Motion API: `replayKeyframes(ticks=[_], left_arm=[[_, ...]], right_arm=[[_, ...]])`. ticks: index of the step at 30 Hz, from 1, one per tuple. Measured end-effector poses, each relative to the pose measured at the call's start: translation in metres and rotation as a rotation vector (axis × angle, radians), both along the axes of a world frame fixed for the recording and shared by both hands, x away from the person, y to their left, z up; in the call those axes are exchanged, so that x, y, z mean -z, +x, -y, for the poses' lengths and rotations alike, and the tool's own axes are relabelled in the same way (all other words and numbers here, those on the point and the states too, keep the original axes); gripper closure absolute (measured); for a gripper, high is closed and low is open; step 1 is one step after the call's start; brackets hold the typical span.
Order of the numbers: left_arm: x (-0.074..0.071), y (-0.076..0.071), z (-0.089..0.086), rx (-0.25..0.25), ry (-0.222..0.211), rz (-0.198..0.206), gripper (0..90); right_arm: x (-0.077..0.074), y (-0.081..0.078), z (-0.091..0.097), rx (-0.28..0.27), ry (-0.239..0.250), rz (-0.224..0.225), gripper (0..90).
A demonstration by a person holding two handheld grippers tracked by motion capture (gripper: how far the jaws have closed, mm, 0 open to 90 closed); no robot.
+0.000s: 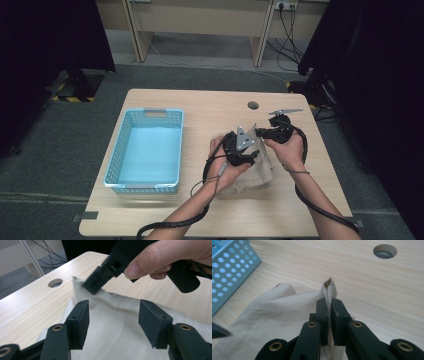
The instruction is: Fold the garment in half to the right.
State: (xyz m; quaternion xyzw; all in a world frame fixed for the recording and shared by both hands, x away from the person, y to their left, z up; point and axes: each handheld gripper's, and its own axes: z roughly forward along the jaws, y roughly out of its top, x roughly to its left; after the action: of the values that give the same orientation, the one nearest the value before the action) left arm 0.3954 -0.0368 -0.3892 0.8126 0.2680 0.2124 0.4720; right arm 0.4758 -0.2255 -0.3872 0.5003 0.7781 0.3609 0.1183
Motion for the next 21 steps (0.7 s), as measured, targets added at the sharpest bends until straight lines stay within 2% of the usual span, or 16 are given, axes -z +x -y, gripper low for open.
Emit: replayKeyframes(ticks=[7, 14, 19, 21], left_arm=[[0.006, -0.005, -0.019, -0.008, 0.034, -0.013, 40.7], [0.016, -0.012, -0.036, -0.009, 0.064, -0.037, 39.9], [0.023, -0.018, -0.045, 0.001, 0.086, -0.056, 38.9], [0.025, -0.020, -0.049, 0.003, 0.090, -0.062, 38.6]], right_arm=[[0.020, 0.007, 0.006, 0.031, -0.026, -0.029, 83.3], [0.041, 0.006, 0.012, 0.063, -0.052, -0.070, 78.2], [0.051, 0.003, 0.017, 0.082, -0.059, -0.104, 69.9], [0.050, 0.000, 0.019, 0.084, -0.059, -0.103, 65.8]])
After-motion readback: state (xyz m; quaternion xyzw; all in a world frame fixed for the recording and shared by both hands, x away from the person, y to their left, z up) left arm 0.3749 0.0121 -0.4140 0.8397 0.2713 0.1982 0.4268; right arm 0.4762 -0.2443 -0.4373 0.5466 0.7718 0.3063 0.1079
